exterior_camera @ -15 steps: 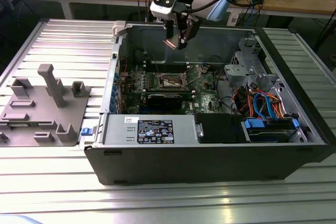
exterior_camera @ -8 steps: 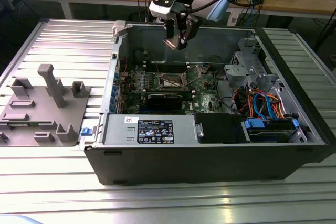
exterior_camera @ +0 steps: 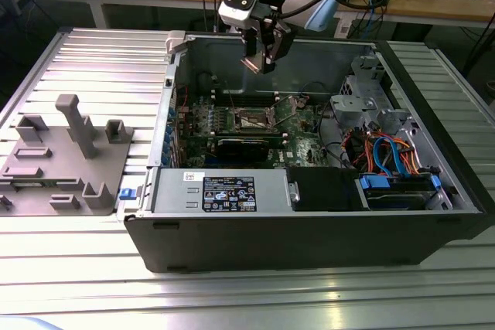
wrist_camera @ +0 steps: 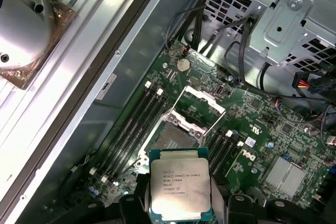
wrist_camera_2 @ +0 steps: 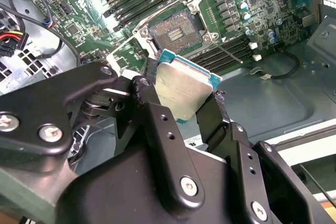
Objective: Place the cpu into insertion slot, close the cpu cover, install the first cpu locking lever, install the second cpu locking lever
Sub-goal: 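Place the cpu into insertion slot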
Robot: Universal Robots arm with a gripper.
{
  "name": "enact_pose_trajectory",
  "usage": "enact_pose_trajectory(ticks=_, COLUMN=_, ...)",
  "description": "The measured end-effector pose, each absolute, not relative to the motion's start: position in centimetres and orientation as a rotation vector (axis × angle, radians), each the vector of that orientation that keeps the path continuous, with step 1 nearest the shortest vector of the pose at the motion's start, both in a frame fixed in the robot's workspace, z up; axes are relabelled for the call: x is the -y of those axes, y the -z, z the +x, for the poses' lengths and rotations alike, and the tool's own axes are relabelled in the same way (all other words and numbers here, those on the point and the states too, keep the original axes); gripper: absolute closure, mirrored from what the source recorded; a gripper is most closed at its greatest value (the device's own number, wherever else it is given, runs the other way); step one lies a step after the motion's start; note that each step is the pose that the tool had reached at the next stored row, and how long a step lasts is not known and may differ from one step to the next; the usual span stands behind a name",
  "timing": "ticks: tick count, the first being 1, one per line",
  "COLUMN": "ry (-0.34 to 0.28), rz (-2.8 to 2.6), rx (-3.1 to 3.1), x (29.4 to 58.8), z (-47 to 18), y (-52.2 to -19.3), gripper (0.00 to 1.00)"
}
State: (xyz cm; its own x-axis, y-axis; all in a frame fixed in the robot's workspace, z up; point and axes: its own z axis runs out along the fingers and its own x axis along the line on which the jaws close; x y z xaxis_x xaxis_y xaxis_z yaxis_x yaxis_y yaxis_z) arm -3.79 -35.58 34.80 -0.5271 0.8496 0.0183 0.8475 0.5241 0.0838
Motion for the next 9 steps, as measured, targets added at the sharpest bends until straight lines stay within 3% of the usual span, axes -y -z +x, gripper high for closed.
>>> enact_pose_trajectory(ticks=9, ry=-0.128, rz=1.547, rx=-2.702, x=35.57, z=-3.79, y=-34.79, gripper=0.45)
